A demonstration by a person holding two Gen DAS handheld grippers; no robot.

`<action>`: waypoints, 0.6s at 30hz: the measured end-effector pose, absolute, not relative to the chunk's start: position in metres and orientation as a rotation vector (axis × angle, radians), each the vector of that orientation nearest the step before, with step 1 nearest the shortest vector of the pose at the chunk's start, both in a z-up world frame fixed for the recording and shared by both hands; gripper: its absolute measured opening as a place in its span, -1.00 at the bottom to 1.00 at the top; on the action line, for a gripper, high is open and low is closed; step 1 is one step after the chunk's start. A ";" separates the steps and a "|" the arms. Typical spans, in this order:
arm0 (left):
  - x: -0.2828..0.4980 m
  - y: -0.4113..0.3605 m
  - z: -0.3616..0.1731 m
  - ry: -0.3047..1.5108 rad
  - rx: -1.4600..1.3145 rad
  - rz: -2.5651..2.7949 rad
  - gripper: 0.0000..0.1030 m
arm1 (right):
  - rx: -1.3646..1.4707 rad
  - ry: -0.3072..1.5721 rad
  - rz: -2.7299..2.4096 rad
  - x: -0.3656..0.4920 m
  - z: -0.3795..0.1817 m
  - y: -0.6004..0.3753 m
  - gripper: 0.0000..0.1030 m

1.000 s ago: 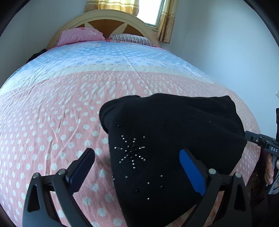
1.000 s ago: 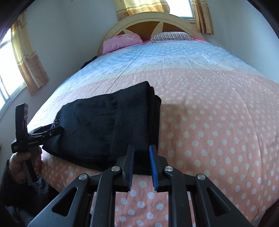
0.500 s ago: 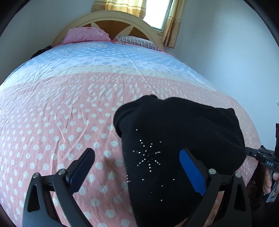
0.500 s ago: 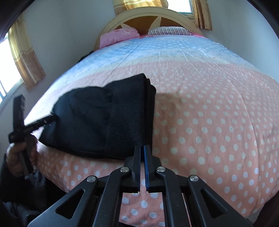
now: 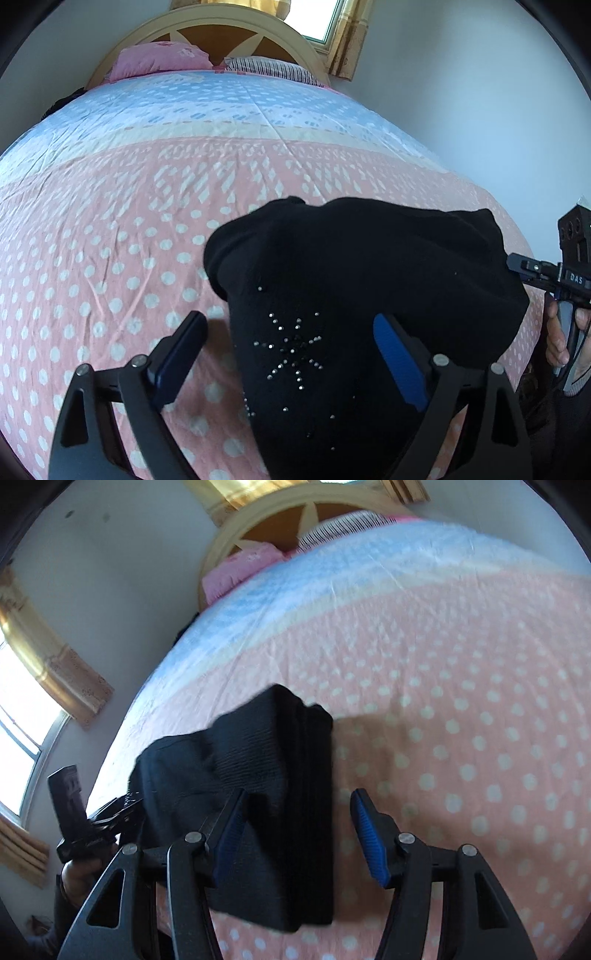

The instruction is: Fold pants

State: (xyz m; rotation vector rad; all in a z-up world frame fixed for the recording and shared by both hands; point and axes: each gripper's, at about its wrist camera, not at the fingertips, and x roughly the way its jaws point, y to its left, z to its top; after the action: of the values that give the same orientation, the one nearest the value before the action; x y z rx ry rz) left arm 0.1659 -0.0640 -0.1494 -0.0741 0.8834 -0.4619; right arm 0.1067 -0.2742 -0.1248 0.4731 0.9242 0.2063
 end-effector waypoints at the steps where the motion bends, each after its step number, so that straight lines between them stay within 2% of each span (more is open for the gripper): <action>1: 0.166 -0.064 -0.149 0.883 -0.070 -0.459 0.81 | 0.482 0.917 0.213 0.110 -0.127 -0.275 0.14; 3: 0.167 -0.065 -0.150 0.883 -0.062 -0.456 0.76 | 0.499 0.914 0.214 0.111 -0.128 -0.275 0.09; 4: 0.167 -0.066 -0.150 0.882 -0.058 -0.454 0.74 | 0.506 0.913 0.216 0.110 -0.128 -0.274 -0.10; 5: 0.166 -0.066 -0.150 0.880 -0.056 -0.455 0.72 | 0.512 0.916 0.237 0.110 -0.129 -0.273 -0.19; 10: 0.166 -0.070 -0.150 0.868 -0.041 -0.468 0.30 | 0.519 0.896 0.264 0.106 -0.129 -0.268 -0.42; 12: 0.166 -0.071 -0.149 0.863 -0.033 -0.465 0.22 | 0.512 0.888 0.259 0.105 -0.127 -0.265 -0.47; 14: 0.165 -0.072 -0.149 0.856 -0.026 -0.462 0.02 | 0.481 0.871 0.247 0.102 -0.123 -0.259 -0.50; 16: 0.164 -0.073 -0.147 0.846 -0.011 -0.461 -0.45 | 0.433 0.852 0.242 0.099 -0.113 -0.250 -0.52; 18: 0.163 -0.073 -0.145 0.840 -0.005 -0.458 -0.61 | 0.403 0.832 0.251 0.097 -0.101 -0.243 -0.52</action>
State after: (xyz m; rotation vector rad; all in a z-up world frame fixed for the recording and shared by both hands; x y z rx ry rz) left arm 0.1632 -0.0729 -0.1452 -0.0049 0.8397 -0.4580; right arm 0.0967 -0.2435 -0.1009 0.4025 0.8316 0.2508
